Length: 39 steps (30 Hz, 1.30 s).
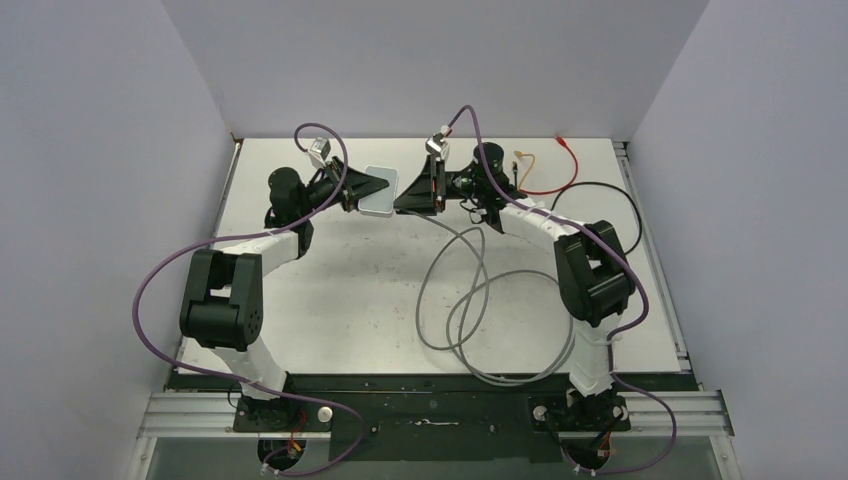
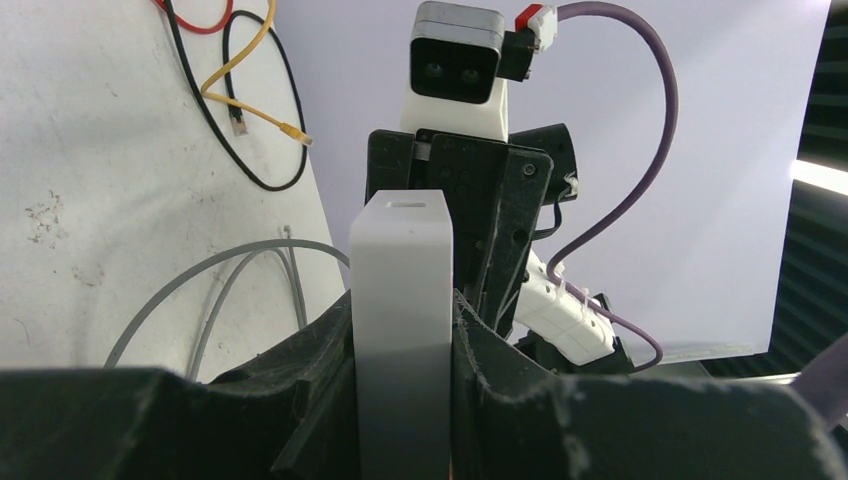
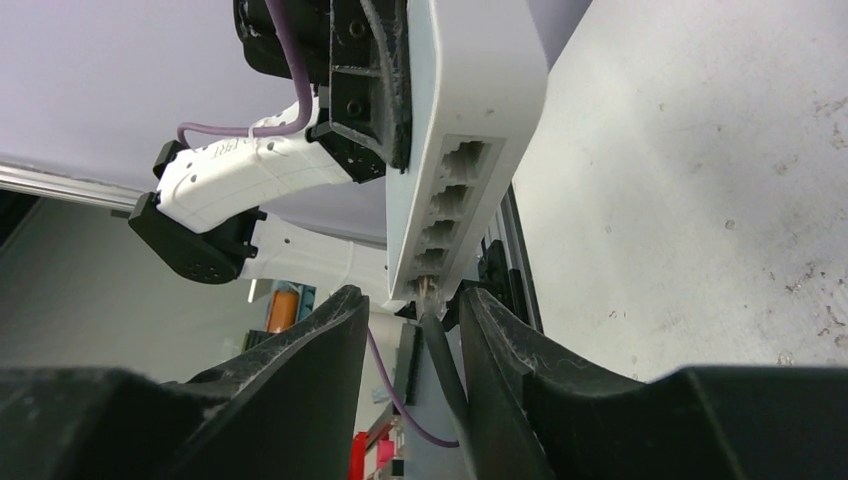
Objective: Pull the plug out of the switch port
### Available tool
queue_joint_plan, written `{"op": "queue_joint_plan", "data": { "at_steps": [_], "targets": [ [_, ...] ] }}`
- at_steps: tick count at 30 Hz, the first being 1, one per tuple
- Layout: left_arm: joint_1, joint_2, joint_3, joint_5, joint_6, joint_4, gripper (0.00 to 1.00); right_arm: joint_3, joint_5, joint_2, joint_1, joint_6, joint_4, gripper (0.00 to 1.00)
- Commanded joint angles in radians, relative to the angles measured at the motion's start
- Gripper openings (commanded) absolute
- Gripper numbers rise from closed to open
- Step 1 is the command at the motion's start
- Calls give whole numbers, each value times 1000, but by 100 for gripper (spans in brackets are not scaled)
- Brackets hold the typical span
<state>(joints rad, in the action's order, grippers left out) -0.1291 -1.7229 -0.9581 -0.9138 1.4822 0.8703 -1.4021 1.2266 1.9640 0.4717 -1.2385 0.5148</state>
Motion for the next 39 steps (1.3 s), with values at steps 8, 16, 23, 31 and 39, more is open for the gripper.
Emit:
{"op": "queue_joint_plan", "data": {
  "at_steps": [8,16,23,31,39],
  "targets": [
    [8,5,-26,15,3,72,0,-23,11,12,22,-75,165,21],
    [8,7,-23,17,3,72,0,-16,11,-1,20,-72,176,12],
    [8,9,-22,19,3,72,0,-10,4,-10,9,-57,153,5],
    [8,13,-28,22,-7,56,0,-58,-14,-27,4,149,-117,5],
    [11,32,-31,34,-49,-1,0,-100,-30,-41,-5,343,-368,5]
  ]
}}
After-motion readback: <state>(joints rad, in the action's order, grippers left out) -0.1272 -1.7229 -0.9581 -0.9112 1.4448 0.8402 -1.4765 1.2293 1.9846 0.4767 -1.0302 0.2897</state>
